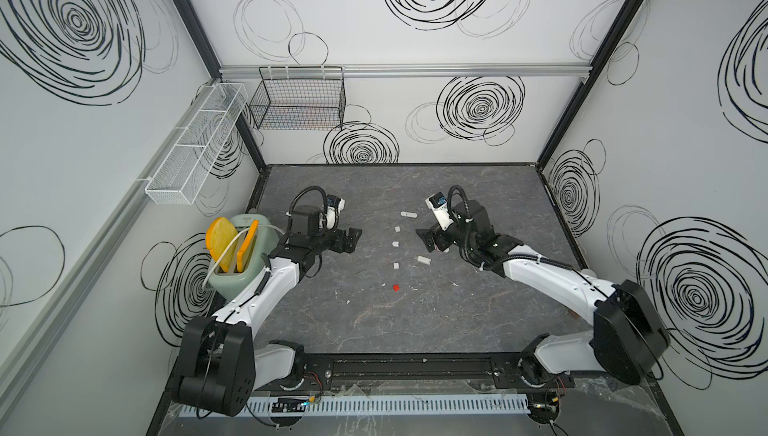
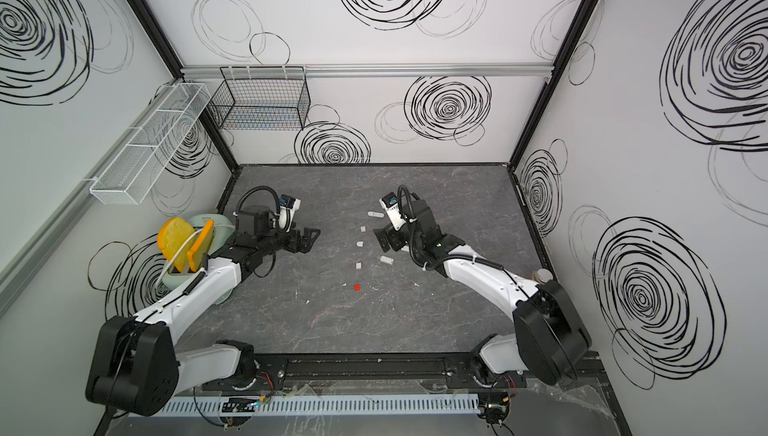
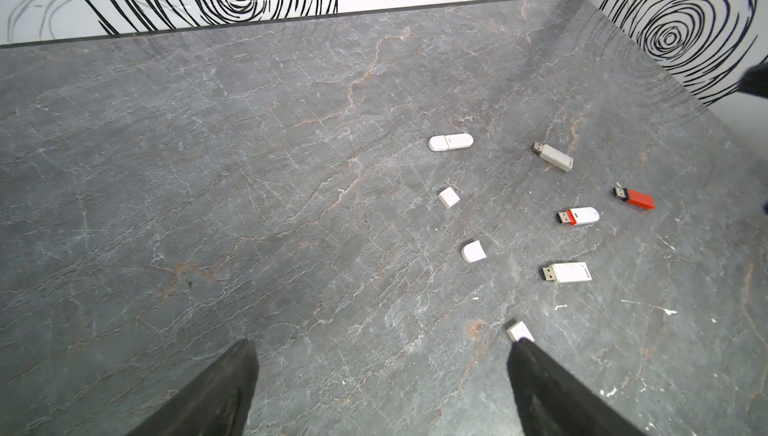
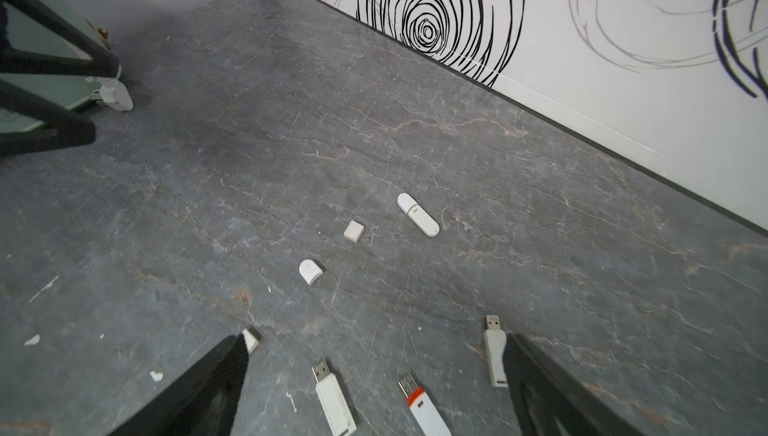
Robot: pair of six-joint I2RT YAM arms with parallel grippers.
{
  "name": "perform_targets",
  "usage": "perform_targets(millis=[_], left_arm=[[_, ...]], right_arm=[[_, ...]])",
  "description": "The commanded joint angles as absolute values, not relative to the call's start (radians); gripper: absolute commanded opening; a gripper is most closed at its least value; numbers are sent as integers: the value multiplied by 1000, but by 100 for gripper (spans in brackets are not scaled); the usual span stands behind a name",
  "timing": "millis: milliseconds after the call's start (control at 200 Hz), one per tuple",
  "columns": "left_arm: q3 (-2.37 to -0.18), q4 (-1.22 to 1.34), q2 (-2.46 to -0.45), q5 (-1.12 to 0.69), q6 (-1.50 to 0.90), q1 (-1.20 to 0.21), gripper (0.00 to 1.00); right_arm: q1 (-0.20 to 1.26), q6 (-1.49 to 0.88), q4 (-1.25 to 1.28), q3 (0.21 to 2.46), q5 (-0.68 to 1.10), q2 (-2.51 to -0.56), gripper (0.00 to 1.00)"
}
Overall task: Close the usb drive cover
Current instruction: Pick up the cover from the center of the board.
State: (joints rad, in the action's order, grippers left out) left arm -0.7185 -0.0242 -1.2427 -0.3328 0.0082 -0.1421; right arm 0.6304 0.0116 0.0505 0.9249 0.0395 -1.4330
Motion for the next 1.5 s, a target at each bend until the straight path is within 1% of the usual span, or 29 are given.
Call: perform_targets(millis=[0,155,360,720,965,1151,1496], left_arm=[[-693,40,-1212,-352,35,-126,98],[-675,48,-1202,-370,34,-120,98],[-673,59,-1205,-381,28,-114,98],[-661,85,-1218,-395,26,-130,98],[-675,73,-1236,-400,26,-141,98],[-681,72,-1241,-401,28,-152,98],[-678,69,-1238,-388,32,-153,98]], right_arm=[[622,-118,38,1016,93,-1537,99],[607,-209,36,1154,189,-1718,99],[606,-263,-1,1355,290,-1946,99],[606,-316,-59,1624,414,-2207,99],[604,-323,-123,1755,453,-2320,99],[601,-329,-148,1800,470,-2365,99],[597,-320,-186,1755,472,-2368,99]])
